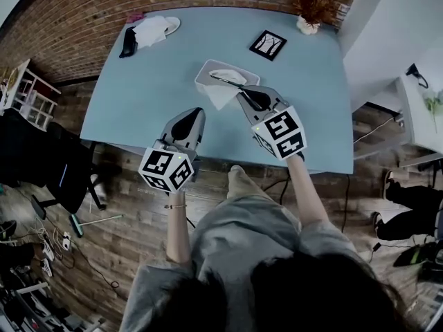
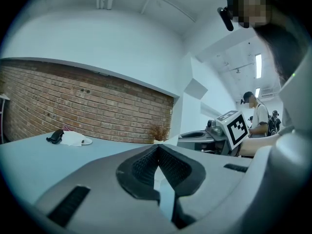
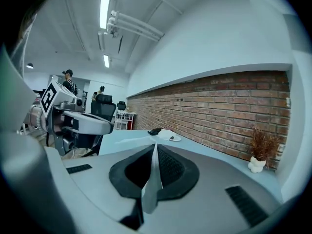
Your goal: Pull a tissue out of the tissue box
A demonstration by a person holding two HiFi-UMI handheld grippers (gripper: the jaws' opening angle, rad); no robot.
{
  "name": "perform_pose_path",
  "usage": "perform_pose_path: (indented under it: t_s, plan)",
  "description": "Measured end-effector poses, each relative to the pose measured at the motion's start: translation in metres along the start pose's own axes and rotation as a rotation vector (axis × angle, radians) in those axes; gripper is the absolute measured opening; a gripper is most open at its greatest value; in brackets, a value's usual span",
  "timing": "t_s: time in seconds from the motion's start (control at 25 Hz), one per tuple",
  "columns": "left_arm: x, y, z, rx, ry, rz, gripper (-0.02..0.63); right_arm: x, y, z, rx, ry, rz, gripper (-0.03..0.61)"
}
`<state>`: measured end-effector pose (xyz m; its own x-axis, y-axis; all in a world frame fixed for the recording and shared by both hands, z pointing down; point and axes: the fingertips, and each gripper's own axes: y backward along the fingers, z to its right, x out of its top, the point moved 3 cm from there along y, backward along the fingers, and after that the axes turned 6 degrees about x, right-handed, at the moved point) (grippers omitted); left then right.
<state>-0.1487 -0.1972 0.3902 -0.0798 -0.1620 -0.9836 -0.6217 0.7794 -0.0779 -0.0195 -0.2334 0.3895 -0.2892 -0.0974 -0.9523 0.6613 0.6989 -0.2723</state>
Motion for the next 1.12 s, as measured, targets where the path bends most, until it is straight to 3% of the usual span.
perform_pose_path:
  t_s: [0.72,1.12]
  plan:
    - [-0.012,0.022,0.025,-0.04,-0.02,0.005,0.003,-0.017,0.035,-0.03,-0.004,-0.09,0.087,0.002]
    - [-0.009,0.021,0.023,-0.04,-0.024,0.017,0.003,-0.014,0.037,-0.028,-0.005,-0.088,0.11,0.002]
